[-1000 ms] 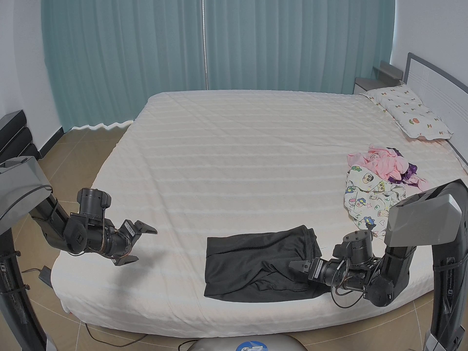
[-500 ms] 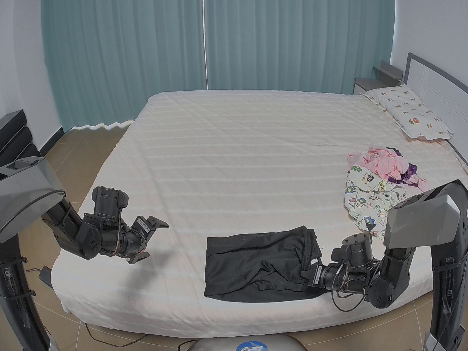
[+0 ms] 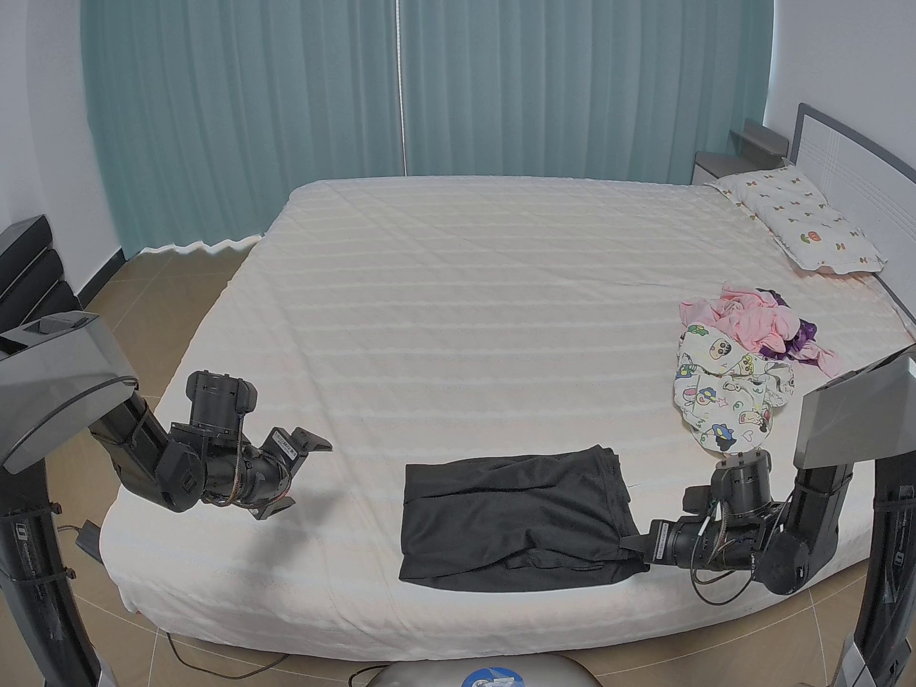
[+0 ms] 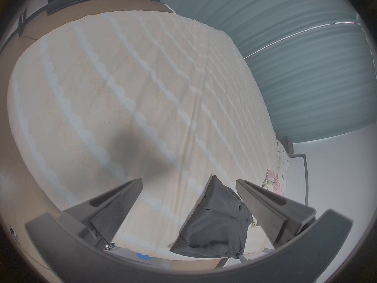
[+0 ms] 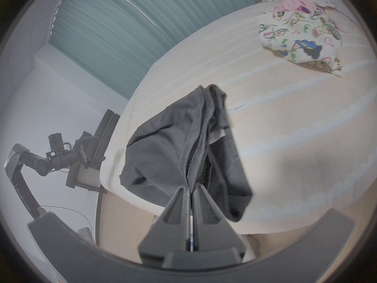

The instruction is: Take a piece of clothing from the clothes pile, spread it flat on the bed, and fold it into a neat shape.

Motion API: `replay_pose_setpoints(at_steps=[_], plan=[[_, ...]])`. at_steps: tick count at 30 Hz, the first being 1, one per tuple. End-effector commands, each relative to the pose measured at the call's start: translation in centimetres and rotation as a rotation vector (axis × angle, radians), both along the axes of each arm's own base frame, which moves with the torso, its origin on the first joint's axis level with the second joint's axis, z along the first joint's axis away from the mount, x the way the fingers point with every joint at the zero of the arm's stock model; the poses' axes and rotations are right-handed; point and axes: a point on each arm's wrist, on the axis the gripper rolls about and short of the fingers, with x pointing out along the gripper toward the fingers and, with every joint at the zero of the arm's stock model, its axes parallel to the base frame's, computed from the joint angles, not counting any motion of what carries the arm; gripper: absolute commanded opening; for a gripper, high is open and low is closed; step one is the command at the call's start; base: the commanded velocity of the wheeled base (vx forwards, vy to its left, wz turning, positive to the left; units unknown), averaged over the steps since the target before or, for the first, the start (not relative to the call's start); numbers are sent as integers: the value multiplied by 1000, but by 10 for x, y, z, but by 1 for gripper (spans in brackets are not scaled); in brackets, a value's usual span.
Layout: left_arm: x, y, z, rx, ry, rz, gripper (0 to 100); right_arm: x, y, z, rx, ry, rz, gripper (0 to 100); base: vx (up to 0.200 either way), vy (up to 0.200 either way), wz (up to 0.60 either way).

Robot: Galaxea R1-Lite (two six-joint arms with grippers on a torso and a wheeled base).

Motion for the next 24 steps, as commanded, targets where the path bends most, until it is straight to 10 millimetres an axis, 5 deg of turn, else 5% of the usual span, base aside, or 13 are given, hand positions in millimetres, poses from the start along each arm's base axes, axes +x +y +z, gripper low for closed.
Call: replay_pose_setpoints(at_steps=[1, 15, 16, 21, 24], plan=[[0, 0, -2, 1, 5, 0, 100, 0, -11, -3, -17, 8, -15, 0, 0, 0, 0], [1, -3, -5, 14, 10, 1, 100, -9, -16, -7, -48, 25, 32, 0, 0, 0, 0], [1, -4, -5, 14, 10, -2, 100, -9, -18, -10, -63, 31, 39, 100, 0, 0, 0], [1, -4, -5, 14, 10, -2, 100, -4, -17, -13, -71, 20, 43, 100, 0, 0, 0], [1, -4, -5, 15, 10, -1, 100, 16, -15, -5, -48, -53, 25, 100, 0, 0, 0]])
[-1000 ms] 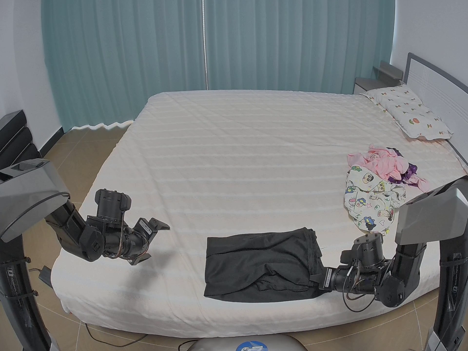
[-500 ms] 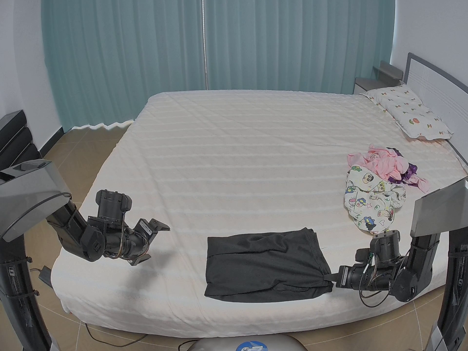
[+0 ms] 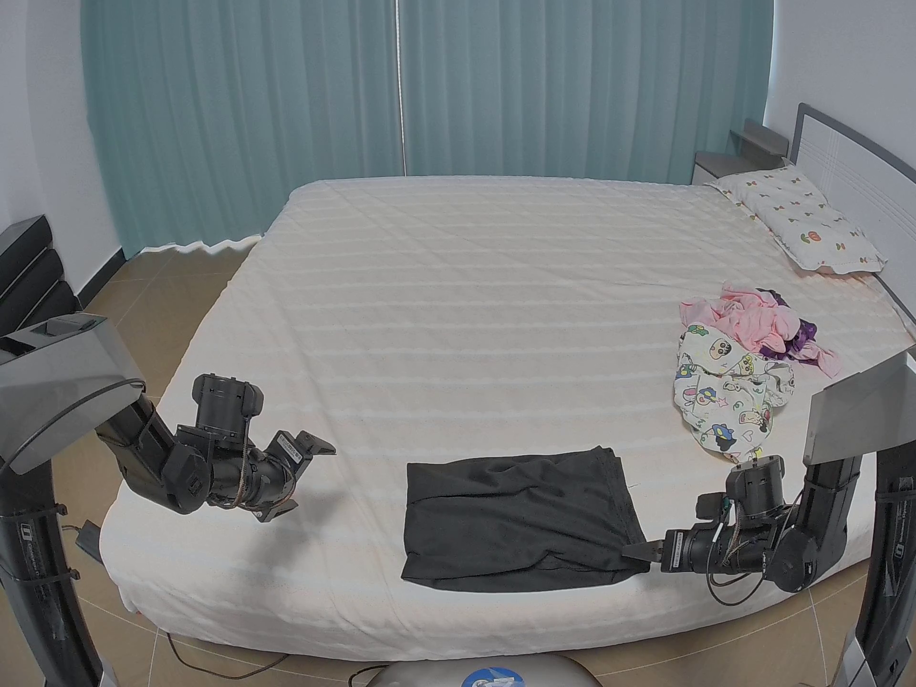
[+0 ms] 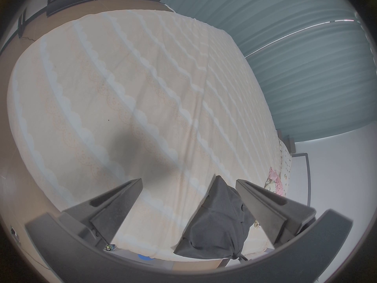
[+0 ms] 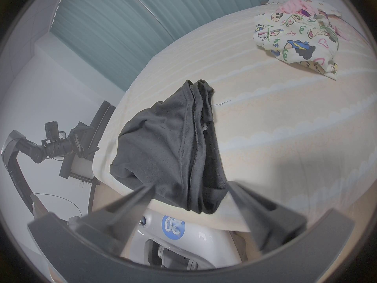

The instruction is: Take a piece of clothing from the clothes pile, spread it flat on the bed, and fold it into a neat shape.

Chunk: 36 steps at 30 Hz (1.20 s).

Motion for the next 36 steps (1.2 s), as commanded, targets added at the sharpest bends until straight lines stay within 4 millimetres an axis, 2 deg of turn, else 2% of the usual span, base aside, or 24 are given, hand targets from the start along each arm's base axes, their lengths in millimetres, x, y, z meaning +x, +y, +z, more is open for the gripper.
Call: replay_pose_setpoints(at_steps=[1, 3, 4, 5, 6, 7, 11, 13, 18, 25, 31, 36], plan=[[1, 0, 0, 1, -1, 1, 100, 32, 4, 9, 45, -101, -33, 100, 0, 0, 0], [1, 0, -1, 1, 0, 1, 100, 49, 9, 13, 82, -138, -61, 100, 0, 0, 0], [1, 0, -1, 1, 0, 1, 100, 49, 9, 13, 82, -138, -61, 100, 0, 0, 0], [1, -1, -1, 5, -2, 2, 100, 71, 16, 16, 124, -180, -103, 100, 0, 0, 0], [1, -1, -1, 7, -2, 4, 100, 73, 17, 16, 126, -184, -105, 100, 0, 0, 0], [0, -3, -2, 23, -2, 13, 100, 87, 25, 15, 144, -201, -133, 100, 0, 0, 0], [0, -6, -7, 51, 4, 26, 100, 106, 39, 0, 137, -185, -180, 100, 0, 0, 0], [0, -7, -7, 56, 4, 27, 100, 110, 43, -10, 135, -177, -189, 100, 0, 0, 0], [0, -7, -7, 55, 5, 28, 100, 117, 45, -13, 143, -193, -192, 100, 0, 0, 0], [-1, -7, -7, 56, 7, 29, 100, 129, 47, 1, 207, -332, -200, 100, 0, 0, 0], [-1, -7, -7, 57, 8, 31, 100, 125, 56, 2, 217, -340, -174, 100, 0, 0, 0], [-1, -7, -7, 56, 6, 31, 100, 121, 56, -1, 213, -323, -168, 100, 0, 0, 0]])
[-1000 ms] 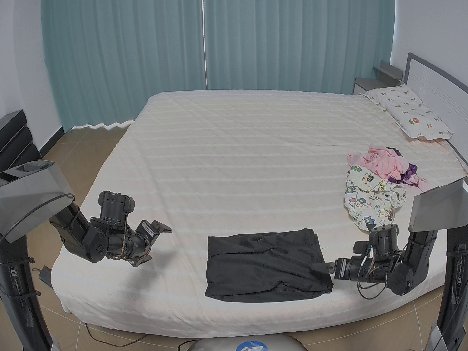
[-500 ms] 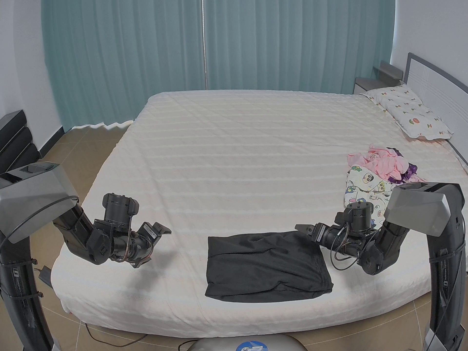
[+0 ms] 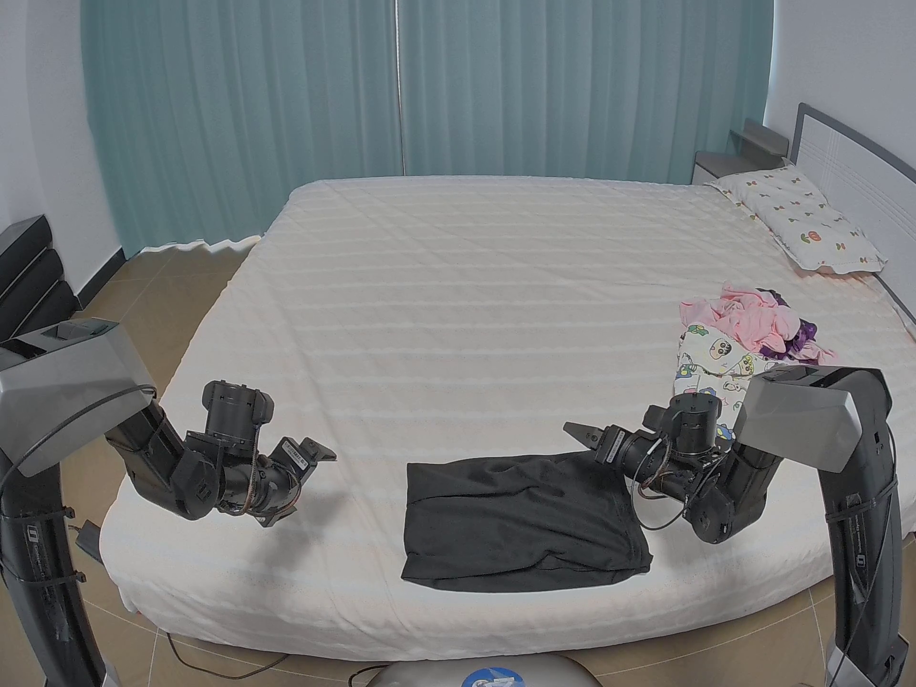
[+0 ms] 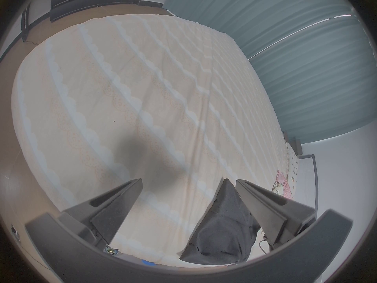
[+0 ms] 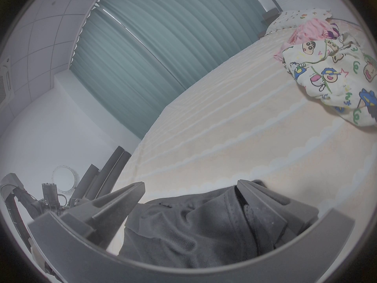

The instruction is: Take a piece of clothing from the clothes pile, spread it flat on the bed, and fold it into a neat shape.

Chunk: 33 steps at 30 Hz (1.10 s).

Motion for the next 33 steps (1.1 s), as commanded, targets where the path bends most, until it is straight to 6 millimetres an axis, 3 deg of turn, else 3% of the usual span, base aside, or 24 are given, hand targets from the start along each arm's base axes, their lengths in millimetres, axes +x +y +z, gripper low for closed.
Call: replay_pose_setpoints(at_steps=[1, 15, 16, 33], plan=[[0, 0, 0, -1, 1, 1, 100, -3, 2, -3, -4, 13, 9, 100, 0, 0, 0], [0, 0, 0, 0, -1, -1, 100, -5, -1, -17, -20, 59, 7, 100, 0, 0, 0], [0, 0, 0, 0, -1, -2, 100, -4, -1, -18, -21, 66, 6, 0, 0, 0, 0], [-1, 0, 0, 1, 2, -2, 100, -3, -6, -18, -29, 93, -15, 0, 0, 0, 0]])
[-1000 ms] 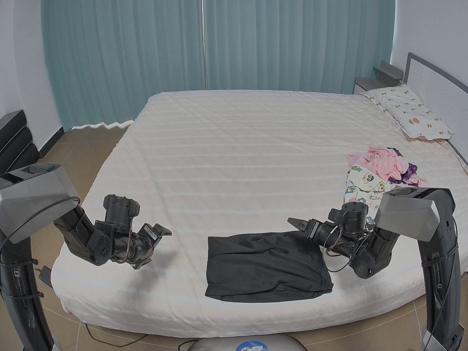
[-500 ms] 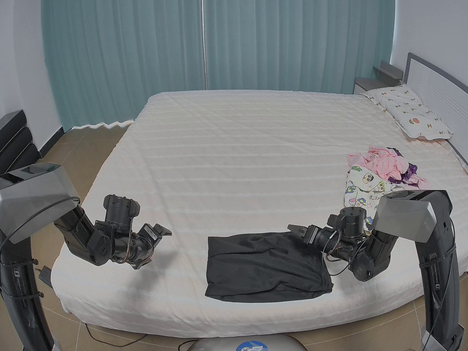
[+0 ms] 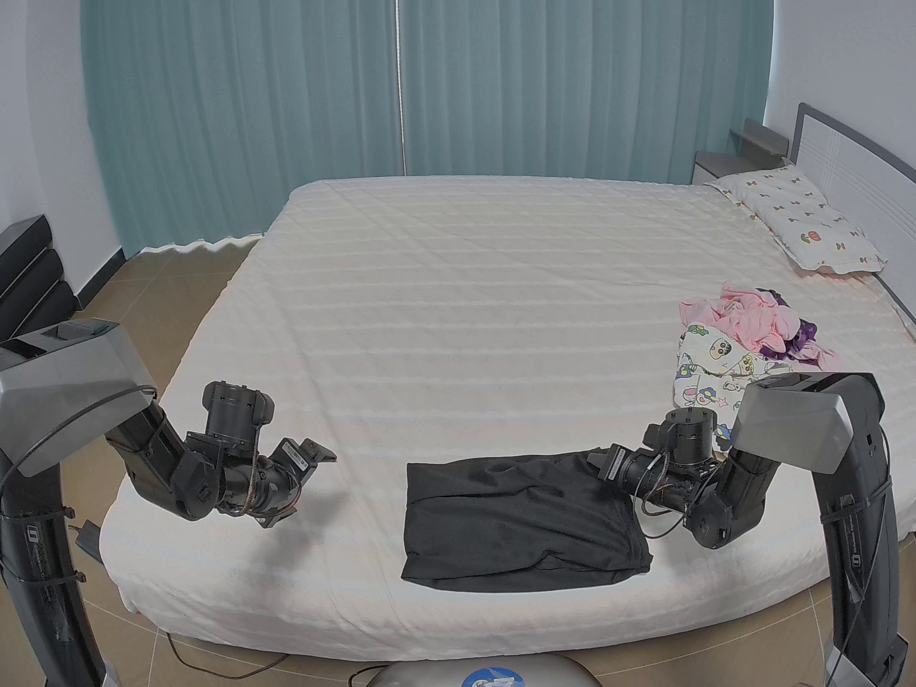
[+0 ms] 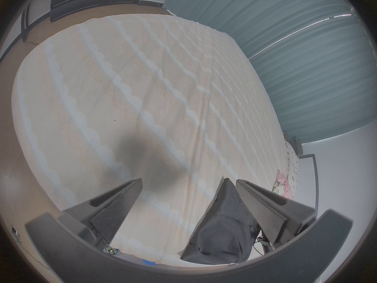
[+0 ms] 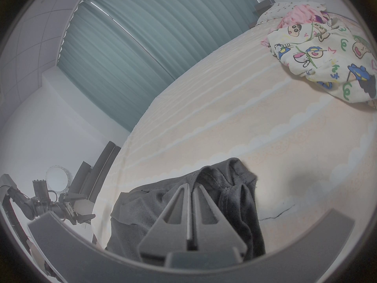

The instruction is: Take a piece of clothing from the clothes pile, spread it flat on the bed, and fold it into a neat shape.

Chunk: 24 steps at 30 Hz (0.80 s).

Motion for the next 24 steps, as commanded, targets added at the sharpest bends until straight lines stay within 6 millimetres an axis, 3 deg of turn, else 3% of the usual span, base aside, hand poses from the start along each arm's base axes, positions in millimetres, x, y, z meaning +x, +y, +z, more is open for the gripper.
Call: replay_pose_setpoints(at_steps=[1, 24], plan=[[0, 0, 0, 0, 0, 0, 100, 0, -1, 4, 5, -12, -4, 0, 0, 0, 0], [-1, 0, 0, 2, 2, -2, 100, 11, -21, 3, -15, -14, -130, 0, 0, 0, 0]])
